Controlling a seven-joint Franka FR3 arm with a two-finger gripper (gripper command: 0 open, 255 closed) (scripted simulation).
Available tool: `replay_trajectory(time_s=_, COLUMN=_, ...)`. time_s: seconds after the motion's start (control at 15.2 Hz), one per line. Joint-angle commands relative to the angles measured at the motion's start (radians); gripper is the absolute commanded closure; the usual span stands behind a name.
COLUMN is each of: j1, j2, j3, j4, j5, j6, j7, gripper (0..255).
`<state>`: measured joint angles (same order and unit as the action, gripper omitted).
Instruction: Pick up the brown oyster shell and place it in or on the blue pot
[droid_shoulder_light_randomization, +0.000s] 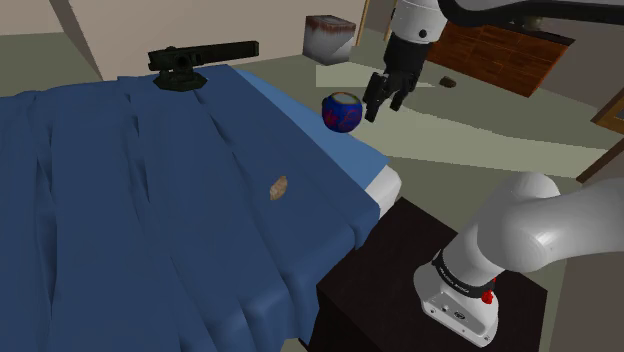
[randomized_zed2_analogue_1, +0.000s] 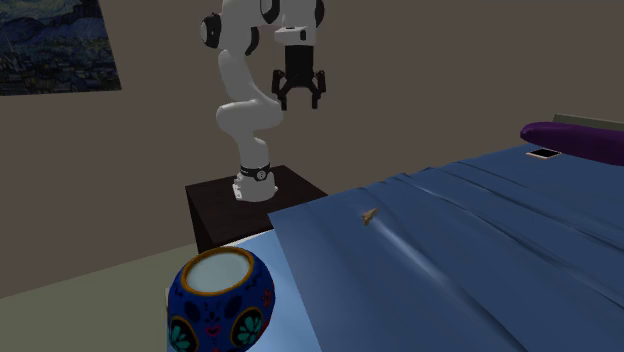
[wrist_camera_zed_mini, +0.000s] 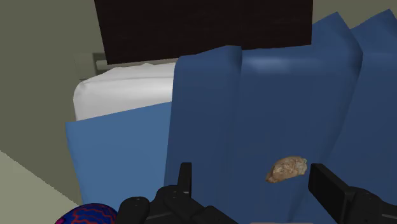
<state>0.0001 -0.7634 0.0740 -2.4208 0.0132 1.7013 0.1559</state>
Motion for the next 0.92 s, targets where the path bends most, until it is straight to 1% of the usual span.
replay_trajectory(time_s=0.0, j1=0.0, j2=0.0, j3=0.0, j4=0.0, j5=0.0, j6=0.0, j7=0.0, gripper=0)
replay_trajectory(time_s=0.4, j1=-0.012, j2=0.071, j3=0.084, j4=-0.127, j5=0.065, j6=0.234, j7=0.176, gripper=0)
replay_trajectory(time_s=0.59, j1=-0.019, j2=0.137, j3=0.13, j4=-0.167, j5=0.092, j6=0.36, j7=0.265, gripper=0)
replay_trajectory(time_s=0.86, j1=-0.036, j2=0.256, j3=0.194, j4=-0.194, j5=0.114, j6=0.532, j7=0.386, gripper=0)
